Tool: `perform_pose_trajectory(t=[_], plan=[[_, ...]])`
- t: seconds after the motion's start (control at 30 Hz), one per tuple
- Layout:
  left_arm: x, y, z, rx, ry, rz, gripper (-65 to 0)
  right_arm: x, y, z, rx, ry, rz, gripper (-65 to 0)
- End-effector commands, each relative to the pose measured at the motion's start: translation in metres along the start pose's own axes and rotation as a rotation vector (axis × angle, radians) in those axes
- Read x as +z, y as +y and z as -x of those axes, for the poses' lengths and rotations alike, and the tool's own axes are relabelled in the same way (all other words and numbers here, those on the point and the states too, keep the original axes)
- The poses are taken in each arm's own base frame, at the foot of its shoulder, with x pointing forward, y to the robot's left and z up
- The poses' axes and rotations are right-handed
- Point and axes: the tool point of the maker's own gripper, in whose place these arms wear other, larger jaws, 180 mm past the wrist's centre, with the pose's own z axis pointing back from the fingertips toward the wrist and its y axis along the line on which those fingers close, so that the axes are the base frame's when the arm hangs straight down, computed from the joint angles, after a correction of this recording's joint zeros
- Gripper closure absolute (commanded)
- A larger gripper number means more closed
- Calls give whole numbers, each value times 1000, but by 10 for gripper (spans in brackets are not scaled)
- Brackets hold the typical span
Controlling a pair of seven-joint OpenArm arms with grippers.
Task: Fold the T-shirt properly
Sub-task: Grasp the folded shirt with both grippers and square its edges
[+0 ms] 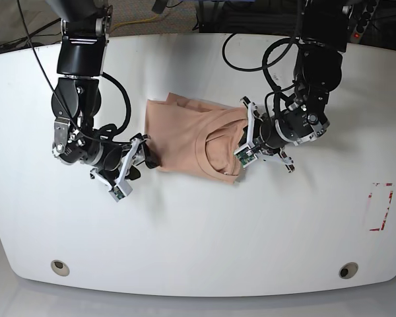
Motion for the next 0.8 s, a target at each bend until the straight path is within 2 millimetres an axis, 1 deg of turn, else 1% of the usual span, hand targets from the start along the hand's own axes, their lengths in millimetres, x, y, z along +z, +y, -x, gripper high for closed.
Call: perform_pose_trajectory(t=[0.0, 0.1, 0.2, 0.27, 0.33, 0.43, 0.47, 0.57, 0.67, 0.73, 0.77], plan=[[2, -4, -15, -20, -45, 6, -35, 2, -14, -15, 23, -51, 44, -282], [-8, -19, -8, -38, -16, 55, -35, -8, -23, -8, 6, -35, 62, -205], [-18, -32, 2, -44, 21, 99, -35, -20, -30, -2, -20, -18, 66, -201], [-23, -33, 19, -32, 68, 117, -35, -25, -35, 5, -32, -14, 75, -201], [-27, -33, 35, -19, 106, 131, -35, -26, -36, 9, -35, -11, 78, -201], [-33, -16, 38, -12, 130, 118, -35, -26, -34, 15, -35, -2, 77, -200], [-35, -11, 39, -8, 137, 114, -35, -24, -31, 20, -30, 6, 77, -198], [-39, 3, 39, -2, 148, 102, -35, -17, -23, 23, 3, 20, 87, -198], [-43, 19, 31, 2, 127, 84, -33, -5, -12, 24, 52, 41, 101, -198], [-41, 29, 23, -9, 115, 66, -32, 0, -1, 17, 78, 26, 105, -198], [-39, 34, 15, -18, 99, 53, -32, 3, 3, 11, 90, 15, 110, -200]])
